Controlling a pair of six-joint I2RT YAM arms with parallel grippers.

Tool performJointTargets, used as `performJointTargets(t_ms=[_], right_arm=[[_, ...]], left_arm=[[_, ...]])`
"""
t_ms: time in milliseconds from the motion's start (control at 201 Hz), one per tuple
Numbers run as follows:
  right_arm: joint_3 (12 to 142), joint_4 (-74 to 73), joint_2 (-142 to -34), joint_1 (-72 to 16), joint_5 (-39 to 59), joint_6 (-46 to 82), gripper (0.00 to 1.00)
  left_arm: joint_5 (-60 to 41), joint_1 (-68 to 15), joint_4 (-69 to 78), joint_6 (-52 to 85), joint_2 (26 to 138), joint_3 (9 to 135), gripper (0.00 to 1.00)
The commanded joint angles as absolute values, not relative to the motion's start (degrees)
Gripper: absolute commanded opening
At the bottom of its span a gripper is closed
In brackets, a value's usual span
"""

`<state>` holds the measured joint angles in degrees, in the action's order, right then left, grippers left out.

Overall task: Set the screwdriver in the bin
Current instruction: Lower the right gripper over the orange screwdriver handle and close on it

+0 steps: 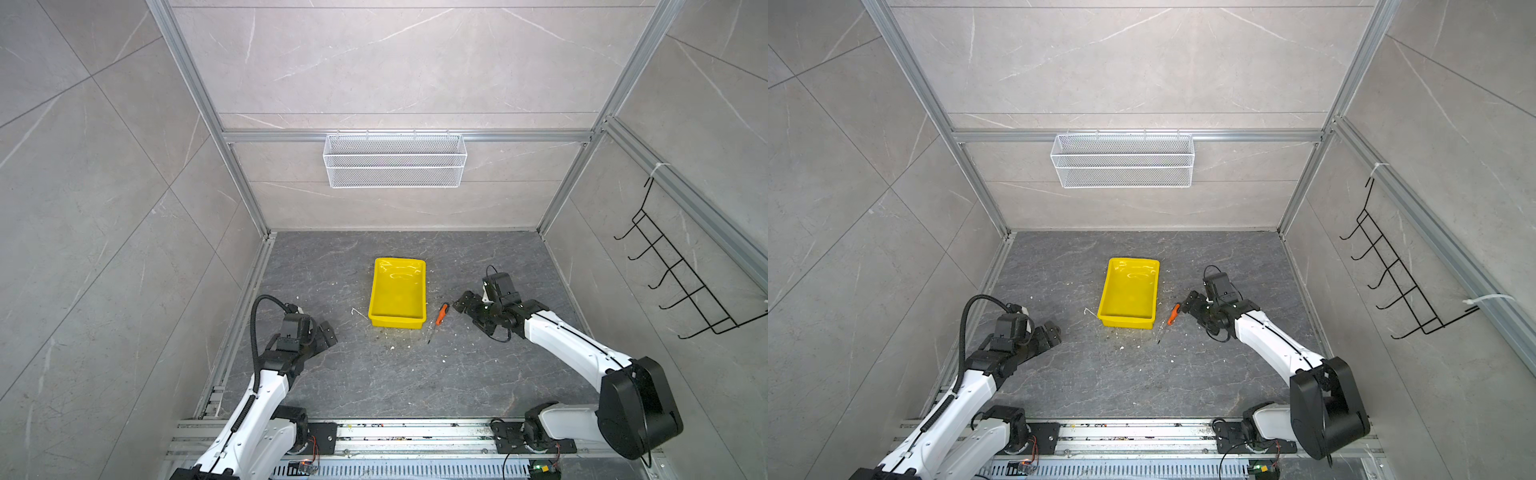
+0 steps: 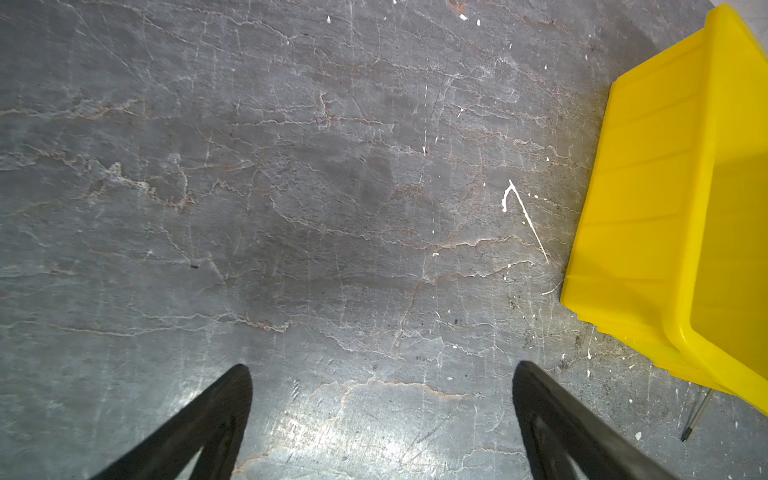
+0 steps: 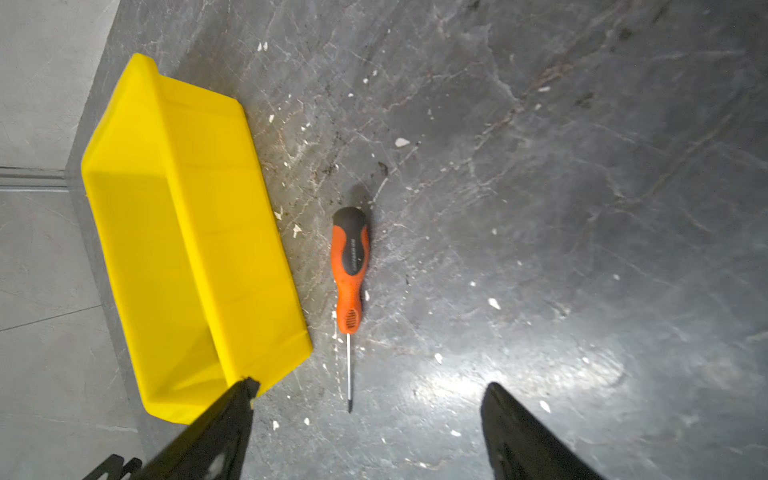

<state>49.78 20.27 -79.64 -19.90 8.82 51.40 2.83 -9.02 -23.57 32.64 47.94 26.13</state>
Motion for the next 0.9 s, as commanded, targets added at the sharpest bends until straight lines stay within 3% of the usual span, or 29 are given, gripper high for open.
performJointTargets(t_ms=[0, 95, 354, 717, 896], right_arm=[[54.45, 22.52, -85.56, -20.24, 7.12, 52.24, 0.78], [58.41, 24.60, -91.11, -20.22, 7.58, 51.55, 0.68], [60.39, 19.19, -98.64, -21.11, 9.87, 54.53, 0.55], [64.30, 21.99, -104.68, -22.77, 8.94, 52.38, 0.54], [63.79, 21.37, -105.66, -23.51, 8.83, 53.15, 0.44]], left_arm=[[3.48, -8.83, -23.54, 33.57, 47.08, 27.12, 1.00], [4.56, -8.83, -23.90, 34.16, 45.78, 26.64, 1.00], [4.72, -8.81, -22.51, 33.91, 45.28, 25.89, 1.00], [6.32, -8.86, -23.18, 33.92, 47.32, 27.02, 1.00], [6.71, -8.83, -22.96, 34.24, 47.42, 26.83, 1.00]])
